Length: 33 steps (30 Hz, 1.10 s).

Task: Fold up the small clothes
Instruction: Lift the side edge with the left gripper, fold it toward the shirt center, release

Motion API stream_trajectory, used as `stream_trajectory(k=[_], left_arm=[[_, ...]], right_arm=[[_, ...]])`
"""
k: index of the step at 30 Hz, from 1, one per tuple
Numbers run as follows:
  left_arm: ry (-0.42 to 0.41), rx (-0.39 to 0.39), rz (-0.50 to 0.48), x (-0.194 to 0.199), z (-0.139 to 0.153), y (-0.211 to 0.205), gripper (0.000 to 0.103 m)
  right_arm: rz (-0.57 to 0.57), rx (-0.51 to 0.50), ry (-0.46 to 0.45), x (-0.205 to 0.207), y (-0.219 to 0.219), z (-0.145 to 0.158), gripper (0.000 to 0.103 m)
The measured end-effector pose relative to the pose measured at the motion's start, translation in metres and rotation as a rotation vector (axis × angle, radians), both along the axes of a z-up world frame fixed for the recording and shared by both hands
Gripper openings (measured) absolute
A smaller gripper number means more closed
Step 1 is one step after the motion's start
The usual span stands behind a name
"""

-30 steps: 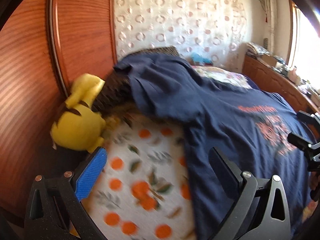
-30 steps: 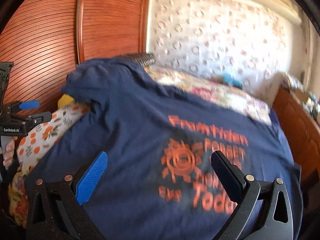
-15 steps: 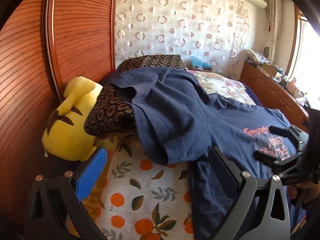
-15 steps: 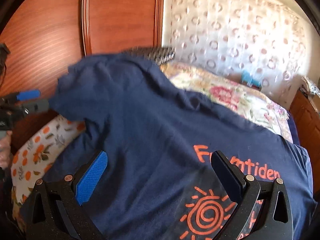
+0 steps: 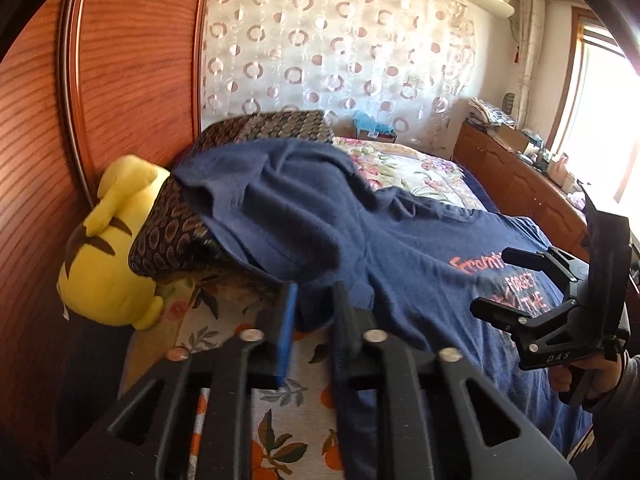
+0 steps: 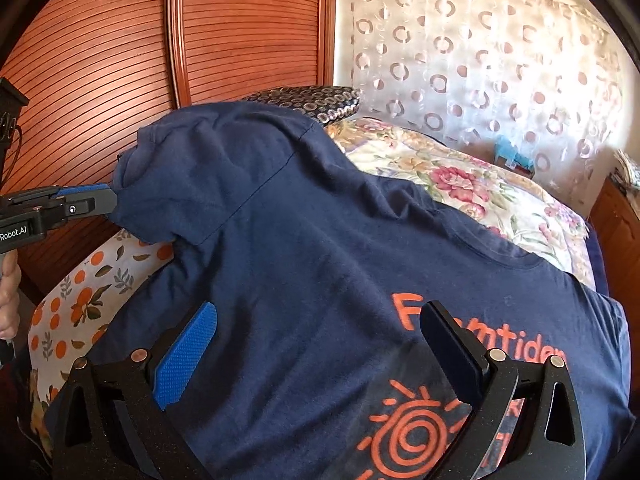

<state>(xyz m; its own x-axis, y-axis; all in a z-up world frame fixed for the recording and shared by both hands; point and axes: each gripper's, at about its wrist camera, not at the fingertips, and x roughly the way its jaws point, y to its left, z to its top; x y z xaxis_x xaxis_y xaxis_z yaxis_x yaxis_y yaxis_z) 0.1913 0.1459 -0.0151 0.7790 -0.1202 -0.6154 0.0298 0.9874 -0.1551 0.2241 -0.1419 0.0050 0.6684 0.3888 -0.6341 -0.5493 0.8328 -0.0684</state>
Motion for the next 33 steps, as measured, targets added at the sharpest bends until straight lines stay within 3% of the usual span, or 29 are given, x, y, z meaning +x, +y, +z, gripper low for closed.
stream_trajectory(k=[9, 14, 19, 20, 23, 26, 27, 33], left_arm=[[-0.035, 0.021, -0.111, 0.04, 0.029, -0.051, 0.005], [0.014, -0.003, -0.212, 0.067, 0.029, -0.097, 0.005], [0.06, 0.027, -0.264, 0.056, 0.024, -0.125, 0.006], [0.064, 0.044, -0.268, 0.052, 0.023, -0.127, 0.01], [0.044, 0.053, -0.277, 0.034, 0.028, -0.121, 0.051], [0.021, 0.064, -0.26, 0.02, 0.035, -0.109, 0.076], [0.012, 0.062, -0.246, 0.016, 0.037, -0.102, 0.08], [0.045, 0.131, -0.182, 0.0, 0.023, -0.065, 0.08]], right_arm=[[-0.066, 0.016, -0.023, 0.001, -0.023, 0.013, 0.102], [-0.141, 0.03, -0.027, 0.001, -0.054, 0.017, 0.102], [-0.186, 0.025, -0.028, -0.002, -0.069, 0.015, 0.102], [-0.191, 0.026, -0.028, -0.003, -0.07, 0.015, 0.102], [-0.205, 0.033, -0.033, -0.002, -0.064, 0.016, 0.102], [-0.197, 0.037, -0.036, -0.002, -0.053, 0.018, 0.102], [-0.193, 0.039, -0.037, -0.002, -0.053, 0.018, 0.102], [-0.137, 0.067, -0.024, -0.003, -0.036, 0.02, 0.097]])
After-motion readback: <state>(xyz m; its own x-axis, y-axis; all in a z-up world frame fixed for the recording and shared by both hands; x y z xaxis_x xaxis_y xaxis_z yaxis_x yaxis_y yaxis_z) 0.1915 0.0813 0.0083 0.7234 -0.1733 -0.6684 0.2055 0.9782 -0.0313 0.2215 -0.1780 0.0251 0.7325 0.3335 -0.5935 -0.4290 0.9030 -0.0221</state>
